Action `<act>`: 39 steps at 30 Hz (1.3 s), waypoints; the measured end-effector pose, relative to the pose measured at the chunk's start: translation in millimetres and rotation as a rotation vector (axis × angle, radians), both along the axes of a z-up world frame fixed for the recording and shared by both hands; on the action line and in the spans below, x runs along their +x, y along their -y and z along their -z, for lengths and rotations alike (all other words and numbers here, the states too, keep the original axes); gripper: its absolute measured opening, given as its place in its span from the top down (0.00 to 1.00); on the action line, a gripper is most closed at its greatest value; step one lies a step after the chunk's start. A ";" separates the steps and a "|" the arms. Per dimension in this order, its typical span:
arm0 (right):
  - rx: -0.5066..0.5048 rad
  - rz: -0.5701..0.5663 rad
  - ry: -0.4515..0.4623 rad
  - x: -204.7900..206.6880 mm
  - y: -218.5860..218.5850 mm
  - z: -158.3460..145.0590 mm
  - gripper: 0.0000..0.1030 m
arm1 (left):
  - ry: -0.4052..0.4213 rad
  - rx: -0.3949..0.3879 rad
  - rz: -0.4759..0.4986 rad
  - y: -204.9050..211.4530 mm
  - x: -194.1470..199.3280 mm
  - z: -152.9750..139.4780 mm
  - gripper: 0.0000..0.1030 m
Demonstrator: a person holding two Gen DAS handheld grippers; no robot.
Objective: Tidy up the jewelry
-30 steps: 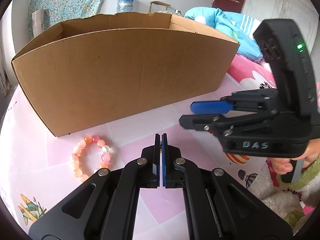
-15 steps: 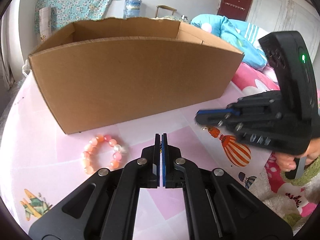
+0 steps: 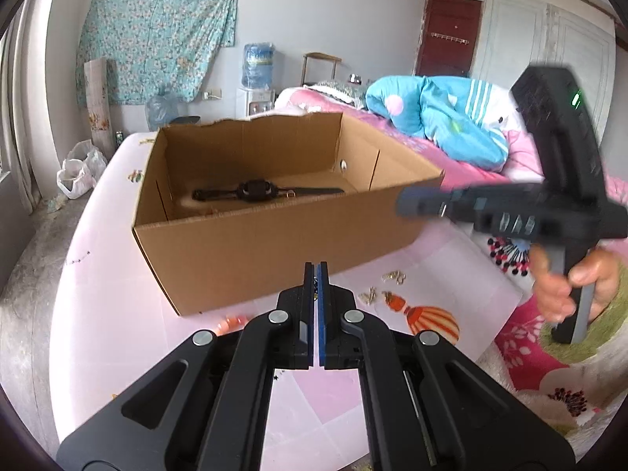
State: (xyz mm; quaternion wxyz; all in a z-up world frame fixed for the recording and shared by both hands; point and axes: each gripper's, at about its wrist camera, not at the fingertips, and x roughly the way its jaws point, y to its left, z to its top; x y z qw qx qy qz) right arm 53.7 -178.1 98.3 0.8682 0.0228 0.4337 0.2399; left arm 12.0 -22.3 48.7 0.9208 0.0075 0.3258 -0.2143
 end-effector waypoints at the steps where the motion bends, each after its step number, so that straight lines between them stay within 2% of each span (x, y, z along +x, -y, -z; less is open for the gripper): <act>1: -0.012 0.004 -0.013 0.1 -1.9 6.6 0.86 | 0.000 -0.001 -0.002 0.0 0.3 -1.9 0.99; 2: -0.025 -0.012 -0.032 0.6 -5.6 15.8 0.68 | 0.001 0.003 -0.008 -0.8 2.3 -2.9 0.99; 3: -0.036 -0.028 -0.049 -0.2 -8.8 23.8 0.62 | 0.001 0.008 -0.012 -0.4 2.5 -2.5 0.99; 8: -0.198 -0.074 -0.100 -2.7 -24.6 70.0 0.62 | -0.017 0.015 -0.021 -2.6 2.8 0.5 0.99; 10: -0.208 -0.083 -0.111 -2.3 -24.5 78.0 0.63 | -0.025 0.014 -0.022 -3.0 3.1 3.2 0.99; 12: -0.214 -0.094 -0.122 -1.4 -23.9 83.7 0.72 | -0.033 0.014 -0.025 -1.1 4.3 5.4 0.99; 15: -0.243 -0.111 -0.116 0.4 -26.8 88.7 0.77 | -0.040 0.014 -0.029 -2.4 6.5 8.5 0.99; 16: -0.247 -0.116 -0.114 0.8 -26.9 89.0 0.81 | -0.041 0.015 -0.031 -3.1 7.3 9.1 0.99; 17: -0.243 -0.121 -0.119 1.2 -26.9 89.0 0.93 | -0.042 0.015 -0.033 -4.1 7.9 9.7 0.99; 21: -0.253 -0.129 -0.122 -0.2 -26.6 88.5 0.93 | -0.047 0.009 -0.046 -6.4 10.5 11.3 0.99; 25: -0.204 -0.101 -0.138 0.3 -18.4 85.4 0.93 | -0.041 0.005 -0.057 -10.1 9.2 9.2 0.99; 28: -0.165 -0.077 -0.123 -0.3 -10.9 74.6 0.93 | -0.021 0.008 -0.063 -12.4 5.9 2.4 0.99; 32: -0.123 -0.065 -0.055 -6.1 -6.3 41.2 0.93 | 0.012 -0.005 -0.063 -14.8 3.8 -13.2 0.99; 35: -0.064 -0.069 0.050 -13.3 -4.2 -3.9 0.93 | 0.042 -0.040 -0.046 -17.6 6.4 -31.2 0.99; 39: 0.018 -0.062 0.151 -8.2 -5.4 -49.4 0.93 | 0.075 -0.080 -0.015 -15.6 25.4 -54.1 0.99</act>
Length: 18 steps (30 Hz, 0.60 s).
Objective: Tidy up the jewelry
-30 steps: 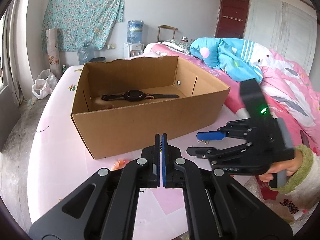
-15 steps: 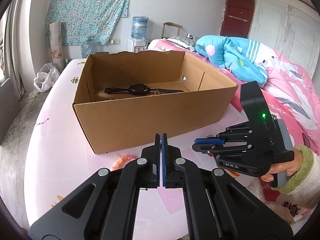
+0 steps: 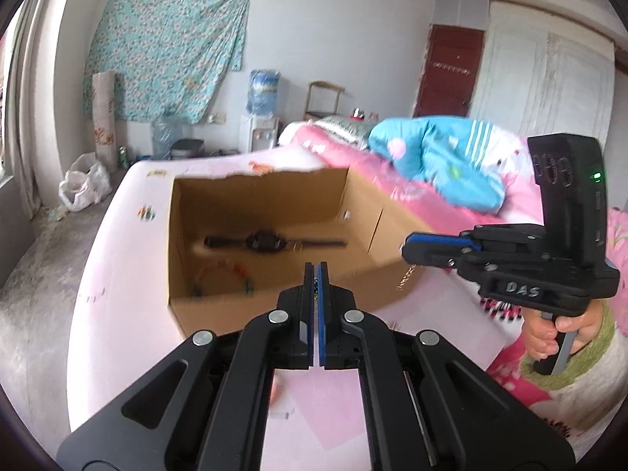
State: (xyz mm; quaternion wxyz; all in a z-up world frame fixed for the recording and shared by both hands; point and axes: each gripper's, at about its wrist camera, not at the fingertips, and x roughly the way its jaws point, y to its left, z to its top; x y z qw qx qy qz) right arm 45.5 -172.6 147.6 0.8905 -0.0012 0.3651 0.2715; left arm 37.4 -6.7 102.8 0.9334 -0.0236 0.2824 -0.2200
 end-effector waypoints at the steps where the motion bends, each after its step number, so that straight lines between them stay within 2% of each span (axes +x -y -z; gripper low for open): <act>1: 0.025 0.003 0.009 5.6 2.6 -5.9 0.93 | 0.001 -0.001 0.004 1.2 6.0 -2.7 0.99; 3: 0.050 0.016 0.007 21.3 4.5 -10.2 0.93 | -0.015 0.002 0.010 6.2 28.3 -6.2 0.99; 5: 0.062 0.021 -0.025 43.7 6.3 -9.8 0.93 | -0.072 -0.014 0.018 8.8 52.3 -3.3 0.99; 7: 0.081 0.013 -0.104 73.0 6.5 -1.5 0.93 | -0.145 -0.032 0.038 10.8 77.1 3.6 0.99; 11: 0.053 0.040 -0.240 120.8 0.1 25.0 0.92 | -0.305 -0.053 0.052 14.4 126.5 29.2 0.99; 15: 0.024 0.062 -0.342 145.4 -5.3 48.6 0.92 | -0.400 -0.036 0.032 15.2 151.9 50.8 0.98; 17: 0.012 0.068 -0.367 149.8 -6.9 56.0 0.92 | -0.425 -0.037 0.037 16.1 157.8 56.7 0.81; 18: 0.013 0.074 -0.375 152.6 -6.3 58.3 0.92 | -0.431 -0.043 0.039 16.2 158.0 58.3 0.76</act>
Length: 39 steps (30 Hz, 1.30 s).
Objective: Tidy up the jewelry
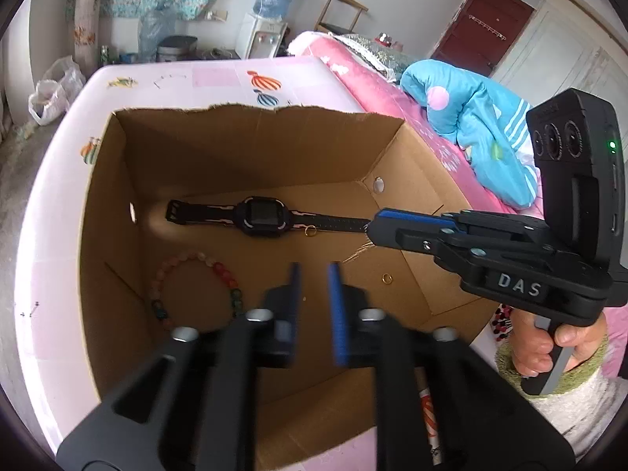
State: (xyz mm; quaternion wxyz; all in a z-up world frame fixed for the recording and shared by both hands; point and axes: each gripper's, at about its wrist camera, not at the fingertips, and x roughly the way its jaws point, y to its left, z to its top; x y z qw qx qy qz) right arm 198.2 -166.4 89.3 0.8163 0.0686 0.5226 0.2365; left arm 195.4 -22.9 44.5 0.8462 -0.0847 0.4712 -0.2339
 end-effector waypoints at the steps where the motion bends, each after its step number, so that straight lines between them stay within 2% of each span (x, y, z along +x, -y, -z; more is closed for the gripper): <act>1: 0.002 0.000 -0.003 0.2 -0.5 1.5 0.91 | -0.005 -0.006 0.000 0.0 0.9 1.1 0.73; 2: 0.003 0.001 -0.004 0.4 -0.4 3.3 0.90 | -0.008 -0.014 -0.001 -0.6 2.4 2.2 0.73; 5: 0.001 0.012 0.005 1.5 0.4 5.8 0.75 | -0.015 -0.021 -0.014 -4.3 5.2 5.2 0.72; 10: -0.015 0.022 0.042 1.3 4.0 -0.4 0.74 | -0.017 -0.028 -0.045 -12.2 2.8 3.9 0.72; 13: 0.011 0.037 0.089 -6.5 11.4 -16.6 0.67 | 0.014 -0.038 -0.057 -15.8 -8.0 -6.8 0.72; 16: 0.049 0.057 0.166 -24.1 24.2 -40.9 0.64 | 0.071 -0.063 -0.066 -23.4 -26.0 -23.0 0.64; 21: 0.094 0.074 0.299 -74.2 49.9 -80.3 0.53 | 0.224 -0.092 -0.077 -39.4 -82.5 -55.8 0.50; 24: 0.077 0.080 0.368 -113.1 64.5 -92.4 0.49 | 0.264 -0.088 -0.064 -44.3 -115.3 -61.6 0.41; 26: 0.066 0.088 0.383 -134.5 72.2 -91.3 0.47 | 0.269 -0.079 -0.047 -44.6 -132.8 -59.6 0.34; 30: 0.006 0.137 0.343 -163.8 83.7 -69.3 0.46 | 0.239 -0.038 -0.012 -35.4 -159.3 -41.2 0.26; 36: 0.003 0.238 0.143 -178.1 92.4 -1.3 0.46 | 0.120 0.059 0.016 1.4 -166.7 13.4 0.24; 39: -0.015 0.286 0.065 -179.2 93.7 29.7 0.46 | 0.112 0.101 0.028 22.3 -167.9 37.9 0.24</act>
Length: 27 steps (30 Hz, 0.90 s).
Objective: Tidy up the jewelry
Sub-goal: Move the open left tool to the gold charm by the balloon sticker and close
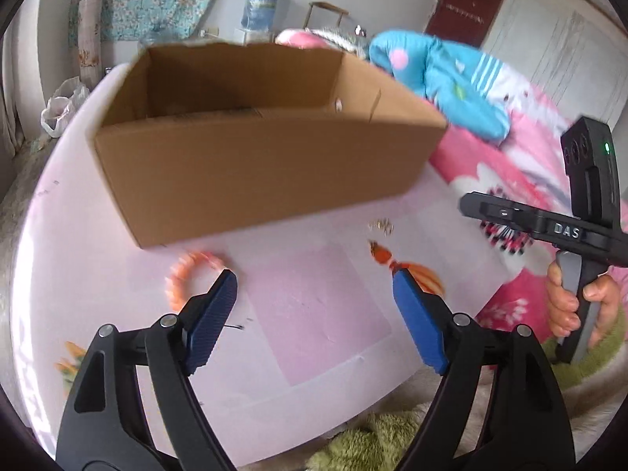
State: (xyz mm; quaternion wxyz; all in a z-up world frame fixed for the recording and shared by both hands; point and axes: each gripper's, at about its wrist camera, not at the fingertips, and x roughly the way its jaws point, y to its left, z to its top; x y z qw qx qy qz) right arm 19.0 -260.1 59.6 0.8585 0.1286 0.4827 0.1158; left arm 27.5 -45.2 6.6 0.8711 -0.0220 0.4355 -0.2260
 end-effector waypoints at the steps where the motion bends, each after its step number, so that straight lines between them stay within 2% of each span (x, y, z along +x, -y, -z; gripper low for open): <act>1: -0.013 0.020 -0.030 1.6 0.2 9.7 0.46 | 0.004 0.018 0.004 5.9 -1.5 5.4 0.24; 3: -0.008 0.044 -0.072 3.4 1.4 26.6 0.46 | 0.018 0.043 0.018 20.5 -2.6 16.3 0.25; 6: 0.005 0.049 -0.088 4.0 1.8 39.0 0.54 | 0.018 0.044 0.060 36.5 -5.4 27.0 0.35; 8: -0.001 0.051 -0.086 5.6 1.3 42.8 0.54 | 0.037 0.043 0.104 45.8 -5.8 29.3 0.43; 14: 0.047 0.032 -0.072 9.7 4.2 45.7 0.54 | 0.153 0.132 0.254 70.1 3.6 27.1 0.55; 19: 0.067 0.021 -0.066 5.5 4.3 46.8 0.54 | 0.145 0.168 0.323 81.2 26.1 28.0 0.65; 27: 0.121 0.026 -0.072 10.3 13.5 53.2 0.54 | 0.123 0.240 0.423 96.9 32.0 39.3 0.70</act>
